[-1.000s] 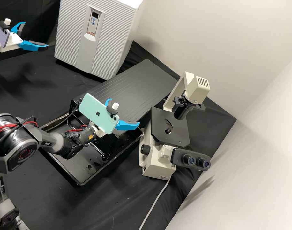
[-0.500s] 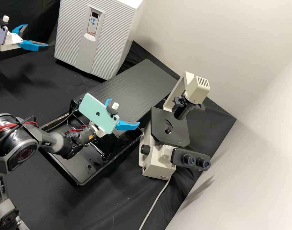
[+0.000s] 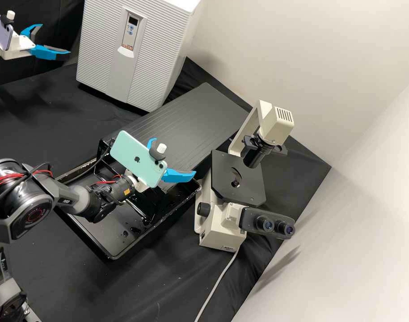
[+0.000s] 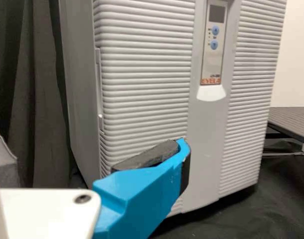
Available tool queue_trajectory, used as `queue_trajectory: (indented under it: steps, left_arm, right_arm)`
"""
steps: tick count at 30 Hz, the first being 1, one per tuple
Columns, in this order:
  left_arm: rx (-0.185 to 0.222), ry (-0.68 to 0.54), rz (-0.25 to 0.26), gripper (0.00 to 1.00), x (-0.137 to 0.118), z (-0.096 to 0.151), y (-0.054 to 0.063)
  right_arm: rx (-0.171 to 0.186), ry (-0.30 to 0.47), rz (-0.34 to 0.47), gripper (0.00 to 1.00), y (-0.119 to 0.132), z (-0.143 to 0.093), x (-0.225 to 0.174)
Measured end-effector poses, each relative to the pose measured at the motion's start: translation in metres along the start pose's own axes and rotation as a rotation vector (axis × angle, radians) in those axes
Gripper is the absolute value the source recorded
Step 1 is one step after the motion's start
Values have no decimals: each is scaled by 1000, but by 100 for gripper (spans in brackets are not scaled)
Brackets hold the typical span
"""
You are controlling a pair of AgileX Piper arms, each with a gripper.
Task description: Open the incubator door
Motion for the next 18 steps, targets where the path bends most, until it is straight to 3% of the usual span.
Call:
queue_trajectory:
  steps: [9, 18]
  left_arm:
    - [45, -36, 46, 100, 28, -7, 12]
    - [43, -109, 50, 100, 59, -11, 12]
  right_arm:
    - [0, 0, 0, 100, 0, 0, 0]
    - [0, 0, 0, 100, 0, 0, 0]
